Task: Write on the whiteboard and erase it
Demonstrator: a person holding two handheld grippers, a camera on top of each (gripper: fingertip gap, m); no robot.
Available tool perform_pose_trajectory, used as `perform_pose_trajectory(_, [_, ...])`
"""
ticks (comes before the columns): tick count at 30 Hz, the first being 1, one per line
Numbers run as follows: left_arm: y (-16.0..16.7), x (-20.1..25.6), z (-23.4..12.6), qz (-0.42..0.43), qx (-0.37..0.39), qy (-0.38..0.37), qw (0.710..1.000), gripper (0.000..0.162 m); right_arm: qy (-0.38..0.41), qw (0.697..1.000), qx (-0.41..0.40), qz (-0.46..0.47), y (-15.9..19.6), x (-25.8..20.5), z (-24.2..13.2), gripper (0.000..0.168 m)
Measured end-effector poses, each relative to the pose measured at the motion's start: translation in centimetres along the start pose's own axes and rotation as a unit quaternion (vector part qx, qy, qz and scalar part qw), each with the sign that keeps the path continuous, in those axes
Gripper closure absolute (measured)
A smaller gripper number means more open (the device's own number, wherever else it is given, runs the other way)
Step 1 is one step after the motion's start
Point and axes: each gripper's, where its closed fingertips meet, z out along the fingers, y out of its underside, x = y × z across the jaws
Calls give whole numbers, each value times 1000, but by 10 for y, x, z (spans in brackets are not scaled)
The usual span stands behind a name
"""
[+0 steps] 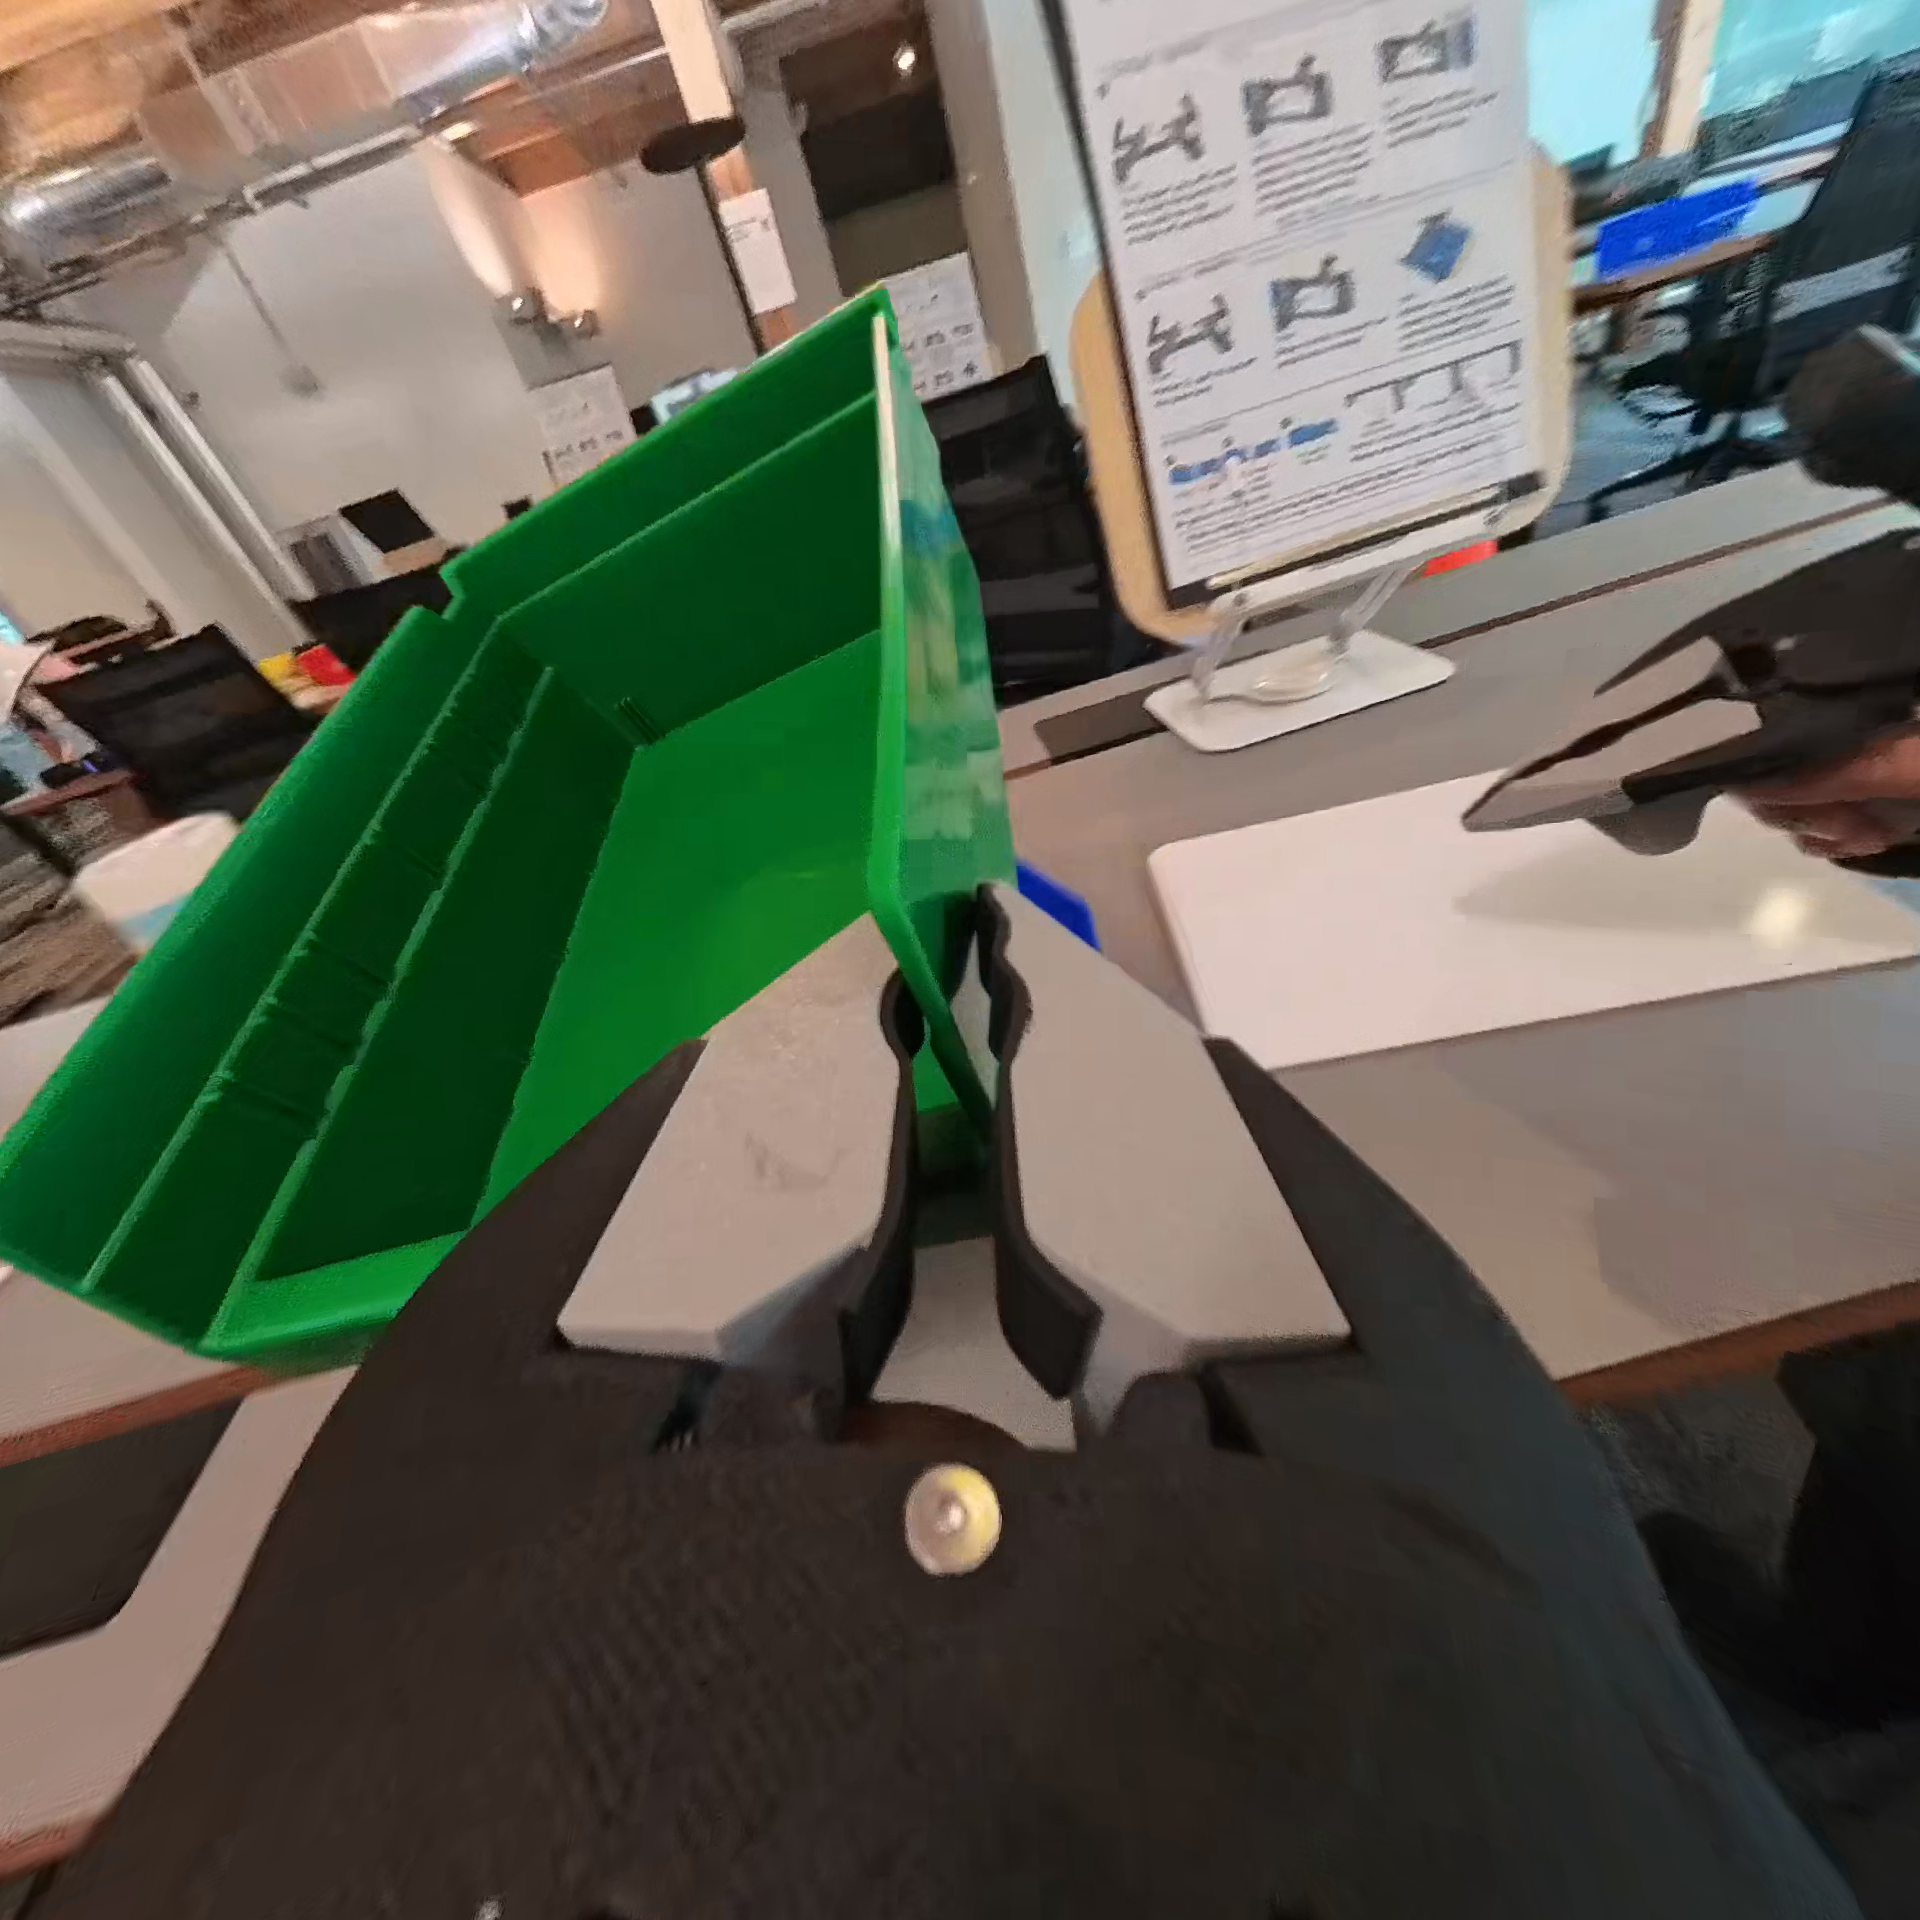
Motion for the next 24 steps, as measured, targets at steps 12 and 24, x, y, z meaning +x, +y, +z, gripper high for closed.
perform_pose_trajectory(12, [-69,299,94,65,57,310,947,157,135,978,74,138,90,64,-256,167])
perform_pose_trajectory(24, [3,543,130,-136,-142,518,833,133,268,922,11,280,218,102,-311,148])
